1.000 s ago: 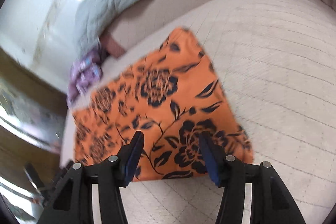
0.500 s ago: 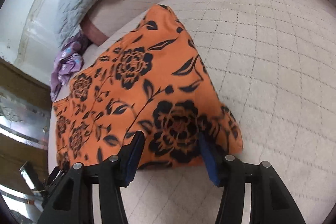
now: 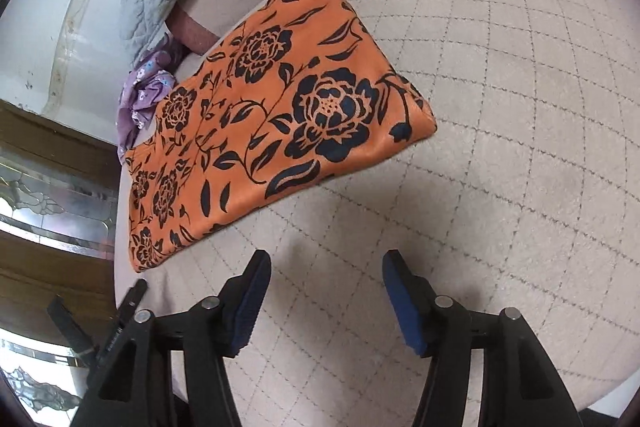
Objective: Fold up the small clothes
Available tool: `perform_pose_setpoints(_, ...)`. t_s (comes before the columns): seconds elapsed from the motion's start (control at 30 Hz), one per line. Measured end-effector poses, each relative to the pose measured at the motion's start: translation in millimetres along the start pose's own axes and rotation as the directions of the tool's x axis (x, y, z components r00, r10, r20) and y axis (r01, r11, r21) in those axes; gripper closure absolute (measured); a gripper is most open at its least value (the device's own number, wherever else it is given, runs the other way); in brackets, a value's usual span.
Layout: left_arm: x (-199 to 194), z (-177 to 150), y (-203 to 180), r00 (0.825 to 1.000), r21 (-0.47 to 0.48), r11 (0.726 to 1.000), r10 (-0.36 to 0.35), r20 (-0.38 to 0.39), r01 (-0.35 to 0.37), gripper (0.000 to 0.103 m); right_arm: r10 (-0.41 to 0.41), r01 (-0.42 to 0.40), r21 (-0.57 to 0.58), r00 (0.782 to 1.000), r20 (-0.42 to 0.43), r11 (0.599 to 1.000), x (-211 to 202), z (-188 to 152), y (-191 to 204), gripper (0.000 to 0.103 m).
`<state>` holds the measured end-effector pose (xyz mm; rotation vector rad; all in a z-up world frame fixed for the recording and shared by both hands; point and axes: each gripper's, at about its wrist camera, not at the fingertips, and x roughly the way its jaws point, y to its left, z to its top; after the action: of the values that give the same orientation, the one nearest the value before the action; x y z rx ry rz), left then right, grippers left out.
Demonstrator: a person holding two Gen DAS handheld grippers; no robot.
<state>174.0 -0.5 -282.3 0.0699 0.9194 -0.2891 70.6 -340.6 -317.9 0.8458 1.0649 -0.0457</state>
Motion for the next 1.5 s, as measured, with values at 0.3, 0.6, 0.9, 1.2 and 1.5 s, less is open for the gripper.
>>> perform_pose_setpoints(0.3, 24, 18, -12, 0.998, -0.077, 0.997, -0.006, -0.07, 0.001, 0.017, 0.111, -0.108, 0.099, 0.994, -0.022, 0.989, 13, 14, -6, 0.032)
perform_pose_setpoints(0.6, 47, 44, 25, 0.987, -0.342, 0.932, -0.15, -0.06, 0.121, 0.017, 0.252, -0.277, 0.265, 0.96, 0.125, 0.923, 30, 39, -34, 0.032)
perform_pose_setpoints(0.9, 50, 64, 49, 0.98, -0.49, 0.85, -0.193, 0.053, 0.194, 0.016, 0.268, -0.323, 0.261, 0.937, 0.225, 0.91, 51, 72, -20, 0.025)
perform_pose_setpoints(1.2, 47, 61, 64, 0.989, -0.539, 0.829, -0.128, 0.077, 0.149, 0.064, 0.176, -0.23, 0.232, 0.957, 0.231, 0.945, 71, 86, -11, 0.082)
perform_pose_setpoints(1.5, 24, 21, 87, 0.972, -0.692, 0.694, -0.227, 0.052, 0.199, 0.032, 0.18, -0.228, 0.232, 0.961, 0.211, 0.946, 71, 84, -13, 0.082)
